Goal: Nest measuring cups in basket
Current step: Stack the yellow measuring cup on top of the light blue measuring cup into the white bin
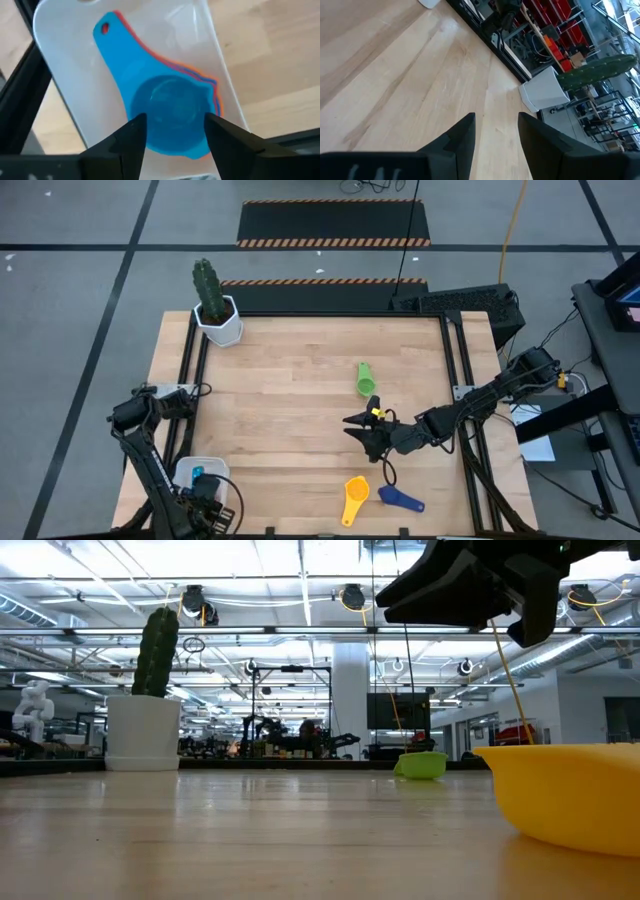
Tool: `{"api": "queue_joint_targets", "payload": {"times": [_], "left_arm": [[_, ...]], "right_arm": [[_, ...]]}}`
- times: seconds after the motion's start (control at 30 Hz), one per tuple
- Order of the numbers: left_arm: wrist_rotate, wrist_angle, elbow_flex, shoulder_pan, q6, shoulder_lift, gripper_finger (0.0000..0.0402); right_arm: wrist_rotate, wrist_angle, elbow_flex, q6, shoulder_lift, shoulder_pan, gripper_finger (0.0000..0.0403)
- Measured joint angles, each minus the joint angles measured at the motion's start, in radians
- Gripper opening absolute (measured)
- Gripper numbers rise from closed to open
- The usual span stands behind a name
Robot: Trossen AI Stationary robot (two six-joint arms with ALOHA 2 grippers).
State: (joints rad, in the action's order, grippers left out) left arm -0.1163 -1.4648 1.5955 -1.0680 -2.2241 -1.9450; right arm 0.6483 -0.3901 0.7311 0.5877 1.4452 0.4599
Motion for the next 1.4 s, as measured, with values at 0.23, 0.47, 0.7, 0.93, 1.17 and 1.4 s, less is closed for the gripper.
{"api": "queue_joint_targets", "payload": {"times": [0.23,0.47,0.7,0.93,1.17,1.4], "left_arm": [[0.229,0.014,0.0,0.037,0.088,0.0,0.0172],[0.413,0.026,0.0,0.097,0.286,0.0,0.0151],[0.623,0.029,0.0,0.153,0.436,0.0,0.0147],[0.769,0.162,0.0,0.218,0.602,0.0,0.0147],[0.799,0.398,0.001,0.277,0.848,0.001,0.0147],[0.8,0.542,0.001,0.32,1.043,0.001,0.0147]], "right_arm": [[-0.072,0.023,0.0,-0.088,0.0,0.001,0.0144],[-0.178,0.054,0.0,-0.288,0.0,0.077,0.0144],[-0.175,0.172,0.065,-0.526,0.014,0.228,0.0144],[-0.098,0.224,0.148,-0.613,0.124,0.379,0.0144],[-0.141,0.42,0.316,-0.718,0.284,0.396,0.0144],[-0.298,0.575,0.451,-0.771,0.393,0.342,0.0144]]}}
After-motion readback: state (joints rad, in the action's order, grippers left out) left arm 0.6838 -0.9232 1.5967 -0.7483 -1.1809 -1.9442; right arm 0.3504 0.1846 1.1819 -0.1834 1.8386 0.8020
